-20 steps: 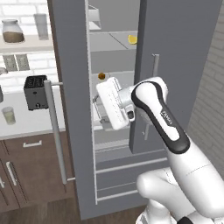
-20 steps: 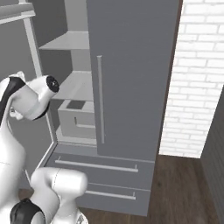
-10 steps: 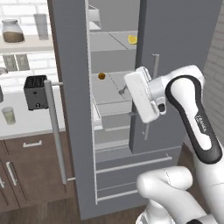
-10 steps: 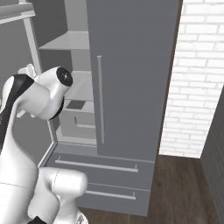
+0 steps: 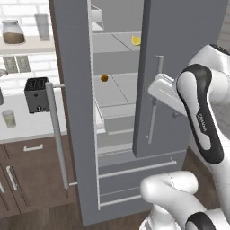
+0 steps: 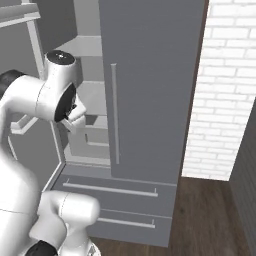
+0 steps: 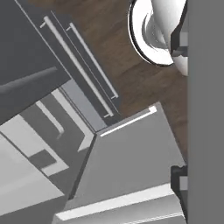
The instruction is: Grab a lemon wedge from the fridge and one ice cube from the ice bowl, and put them in the glass of lemonade.
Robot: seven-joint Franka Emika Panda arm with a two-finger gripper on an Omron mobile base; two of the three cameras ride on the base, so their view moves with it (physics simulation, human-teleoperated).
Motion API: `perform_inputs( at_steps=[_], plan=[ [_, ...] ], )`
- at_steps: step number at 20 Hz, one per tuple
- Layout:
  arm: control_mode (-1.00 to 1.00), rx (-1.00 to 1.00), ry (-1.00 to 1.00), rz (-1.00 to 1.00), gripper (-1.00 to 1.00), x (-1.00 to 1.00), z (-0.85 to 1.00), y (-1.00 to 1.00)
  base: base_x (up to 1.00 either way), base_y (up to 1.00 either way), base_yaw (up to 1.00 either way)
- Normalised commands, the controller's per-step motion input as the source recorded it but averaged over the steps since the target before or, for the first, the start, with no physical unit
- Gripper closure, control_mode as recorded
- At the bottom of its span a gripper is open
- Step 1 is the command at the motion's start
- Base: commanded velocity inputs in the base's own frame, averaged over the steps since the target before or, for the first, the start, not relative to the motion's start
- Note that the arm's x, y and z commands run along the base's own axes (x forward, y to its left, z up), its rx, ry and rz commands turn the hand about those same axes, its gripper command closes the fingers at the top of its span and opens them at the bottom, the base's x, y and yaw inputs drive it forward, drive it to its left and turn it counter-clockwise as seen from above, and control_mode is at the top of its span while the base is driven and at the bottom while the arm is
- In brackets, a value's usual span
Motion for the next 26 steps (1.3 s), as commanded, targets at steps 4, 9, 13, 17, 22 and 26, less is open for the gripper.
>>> perform_inputs(
  at_steps=[4, 9, 13, 17, 22, 26],
  plan=[
    [-1.0, -0.81, -0.3, 0.0, -1.0, 0.02, -0.62, -0.92, 0.0, 0.0, 0.0],
    [-1.0, -0.17, -0.52, 0.3, -1.0, 0.84, -0.31, -0.37, 0.0, 0.0, 0.0],
    [-1.0, 0.0, -0.12, 0.19, -1.0, 0.79, 0.0, -0.12, 0.0, 0.0, 0.0],
    [-1.0, 0.0, 0.0, 0.13, -1.0, 0.71, -0.05, -0.17, 0.0, 0.0, 0.0],
    [-1.0, 0.0, 0.0, 0.1, -1.0, 0.72, -0.03, -0.18, 0.0, 0.0, 0.0],
    [-1.0, 0.0, 0.0, 0.07, -1.0, 0.66, -0.04, -0.13, 0.0, 0.0, 0.0]
  ],
)
